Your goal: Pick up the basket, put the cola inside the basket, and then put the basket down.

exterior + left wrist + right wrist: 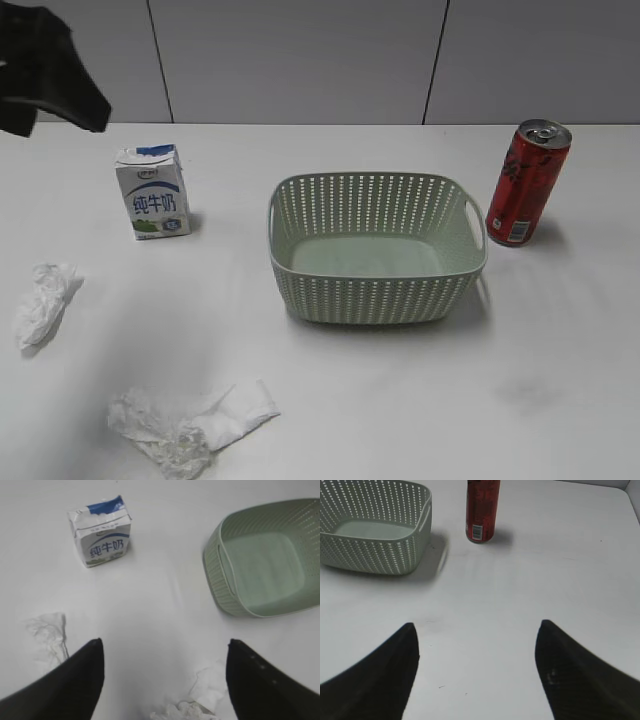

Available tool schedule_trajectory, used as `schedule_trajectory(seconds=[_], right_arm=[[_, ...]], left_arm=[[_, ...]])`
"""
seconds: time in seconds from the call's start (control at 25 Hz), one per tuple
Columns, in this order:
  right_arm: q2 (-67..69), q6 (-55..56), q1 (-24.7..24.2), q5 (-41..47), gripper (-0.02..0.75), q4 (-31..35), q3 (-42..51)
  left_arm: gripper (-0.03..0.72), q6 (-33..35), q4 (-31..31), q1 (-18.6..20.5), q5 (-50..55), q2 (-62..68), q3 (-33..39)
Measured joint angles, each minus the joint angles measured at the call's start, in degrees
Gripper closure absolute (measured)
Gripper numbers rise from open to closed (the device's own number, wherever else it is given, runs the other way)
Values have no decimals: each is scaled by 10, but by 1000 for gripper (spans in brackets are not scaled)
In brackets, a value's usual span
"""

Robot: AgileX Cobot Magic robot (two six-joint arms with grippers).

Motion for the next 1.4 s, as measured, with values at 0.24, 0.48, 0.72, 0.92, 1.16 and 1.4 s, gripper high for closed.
schedule_trajectory(seconds=[0.24, 0.48, 0.72, 0.92, 1.16, 1.4], right_arm=[[0, 0, 0, 0, 187, 0, 0], [0, 0, 0, 0, 187, 0, 0], [0, -1, 0, 0, 188, 0, 0], [0, -1, 0, 0, 188, 0, 0], [0, -1, 0, 0, 188, 0, 0], [0, -1, 0, 0, 188, 0, 0]], left_arm=[[114, -41, 12, -53, 29, 130, -96], [118, -116, 74, -119, 46, 256, -186], [121, -179, 101, -163, 86, 372, -281], [122, -222, 99, -176, 105, 450, -345], [125, -251, 92, -176, 115, 512, -355], [153, -287, 88, -176, 91, 534, -357]])
